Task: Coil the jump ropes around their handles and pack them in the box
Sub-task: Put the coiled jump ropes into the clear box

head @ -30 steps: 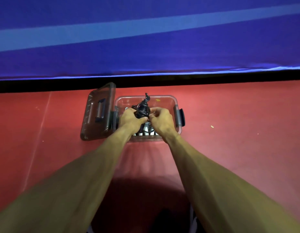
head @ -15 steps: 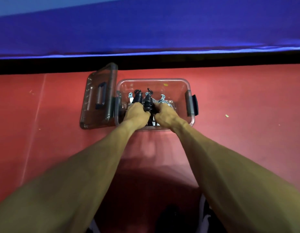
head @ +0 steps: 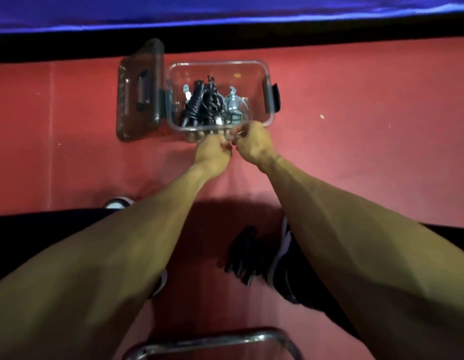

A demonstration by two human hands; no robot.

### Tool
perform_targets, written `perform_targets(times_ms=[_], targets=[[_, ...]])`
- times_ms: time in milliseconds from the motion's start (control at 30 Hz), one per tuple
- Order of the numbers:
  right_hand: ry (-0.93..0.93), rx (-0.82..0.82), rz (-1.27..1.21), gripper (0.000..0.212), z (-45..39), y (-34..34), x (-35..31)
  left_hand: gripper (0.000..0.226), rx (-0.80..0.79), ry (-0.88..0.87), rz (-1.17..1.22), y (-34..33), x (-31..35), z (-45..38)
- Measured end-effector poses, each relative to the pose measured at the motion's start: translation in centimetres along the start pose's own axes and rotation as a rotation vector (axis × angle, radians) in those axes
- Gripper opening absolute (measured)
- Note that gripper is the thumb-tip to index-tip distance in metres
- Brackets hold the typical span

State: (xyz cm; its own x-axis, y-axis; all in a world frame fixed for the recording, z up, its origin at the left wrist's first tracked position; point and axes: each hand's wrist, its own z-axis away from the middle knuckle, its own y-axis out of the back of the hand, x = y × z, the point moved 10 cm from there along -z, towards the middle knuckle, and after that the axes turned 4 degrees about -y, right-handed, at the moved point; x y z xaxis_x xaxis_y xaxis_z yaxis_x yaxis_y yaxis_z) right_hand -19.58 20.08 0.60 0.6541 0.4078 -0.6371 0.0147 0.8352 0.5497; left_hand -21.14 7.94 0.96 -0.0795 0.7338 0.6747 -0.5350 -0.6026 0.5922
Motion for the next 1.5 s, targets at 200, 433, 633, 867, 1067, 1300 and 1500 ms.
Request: perform_targets(times_ms=[200,433,633,867,1067,1300,1500], targets=[[-0.195,-0.127,0.053,0.021,5.8,-4.0,10.4,0.006,-0.184,0.118,-0.081,-7.6,-4.9,5.1],[-0.424,-0.229,0.275,0.032,10.9,-7.6,21.8,0.042,-0.428,0.228,-0.253,-15.5,-12.2,9.5],[-0.458,-0.250,0.238,0.035,9.4,-8.9,23.4,0.050,-0.563,0.236,-0.293,-19.8,-14.2,10.0],[-0.431,-0.219,0.190,0.030,7.7,-9.4,23.2,0.055,-0.511,0.224,-0.244,-20.4,-14.7,8.9],[-0.376,-0.086,0.009,0.037,5.6,-7.0,19.4,0.047,-0.363,0.223,-0.115,-15.3,-11.9,5.8],[-0.203,-0.099,-0.423,0.019,3.1,-3.3,8.1,0.032,-0.130,0.218,0.229,-5.9,-6.7,1.1],[-0.003,-0.096,-0.580,0.019,0.9,1.0,-1.9,0.026,-0.011,0.065,0.419,2.9,-0.3,-1.8]])
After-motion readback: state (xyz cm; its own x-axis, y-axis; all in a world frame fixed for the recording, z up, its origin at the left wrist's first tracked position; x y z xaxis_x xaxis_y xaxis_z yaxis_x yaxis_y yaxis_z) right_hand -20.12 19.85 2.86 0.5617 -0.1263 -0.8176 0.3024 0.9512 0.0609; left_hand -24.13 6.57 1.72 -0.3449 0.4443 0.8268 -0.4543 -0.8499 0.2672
